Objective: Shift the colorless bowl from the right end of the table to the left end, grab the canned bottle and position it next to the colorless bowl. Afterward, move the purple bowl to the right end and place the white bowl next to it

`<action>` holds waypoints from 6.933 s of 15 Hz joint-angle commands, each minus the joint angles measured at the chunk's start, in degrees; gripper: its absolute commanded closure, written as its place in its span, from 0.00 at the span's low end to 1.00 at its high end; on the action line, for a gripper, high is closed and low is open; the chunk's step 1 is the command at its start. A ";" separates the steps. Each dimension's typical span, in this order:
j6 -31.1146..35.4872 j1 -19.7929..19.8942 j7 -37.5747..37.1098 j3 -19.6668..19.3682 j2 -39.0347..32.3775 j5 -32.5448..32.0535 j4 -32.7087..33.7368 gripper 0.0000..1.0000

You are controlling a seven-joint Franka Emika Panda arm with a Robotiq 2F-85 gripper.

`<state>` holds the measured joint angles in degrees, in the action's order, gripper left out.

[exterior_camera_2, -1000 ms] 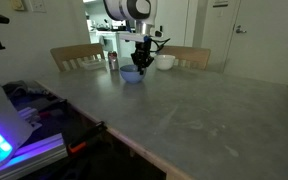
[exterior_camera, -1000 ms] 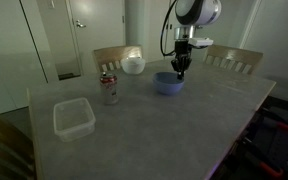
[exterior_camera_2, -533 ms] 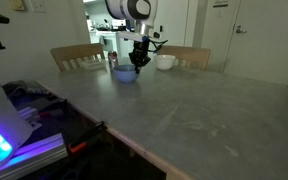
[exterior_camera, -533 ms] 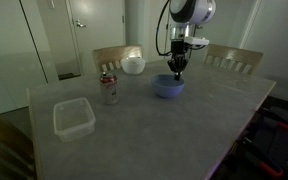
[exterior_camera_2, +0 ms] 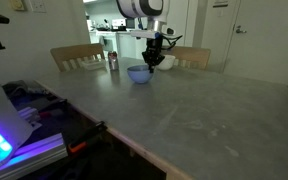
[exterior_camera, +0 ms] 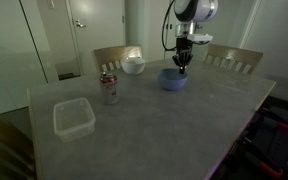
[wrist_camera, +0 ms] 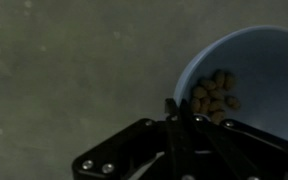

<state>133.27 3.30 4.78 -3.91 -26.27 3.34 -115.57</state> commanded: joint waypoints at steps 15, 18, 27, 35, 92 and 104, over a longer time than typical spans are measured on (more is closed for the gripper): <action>1.11 15.59 -14.04 -11.26 -1.01 6.71 1.84 0.99; 4.64 18.23 -15.49 -11.33 -1.43 12.52 1.77 0.99; 17.91 22.49 -26.26 -13.77 -4.44 24.11 1.80 0.99; 15.15 26.15 -38.44 -15.63 -7.93 28.02 5.36 0.99; -9.33 5.99 -37.13 -11.57 -14.39 2.12 30.74 0.00; -9.02 0.33 -35.70 -5.20 -12.01 3.35 31.77 0.00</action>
<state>124.53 4.37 -32.33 -10.54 -39.04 6.47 -83.65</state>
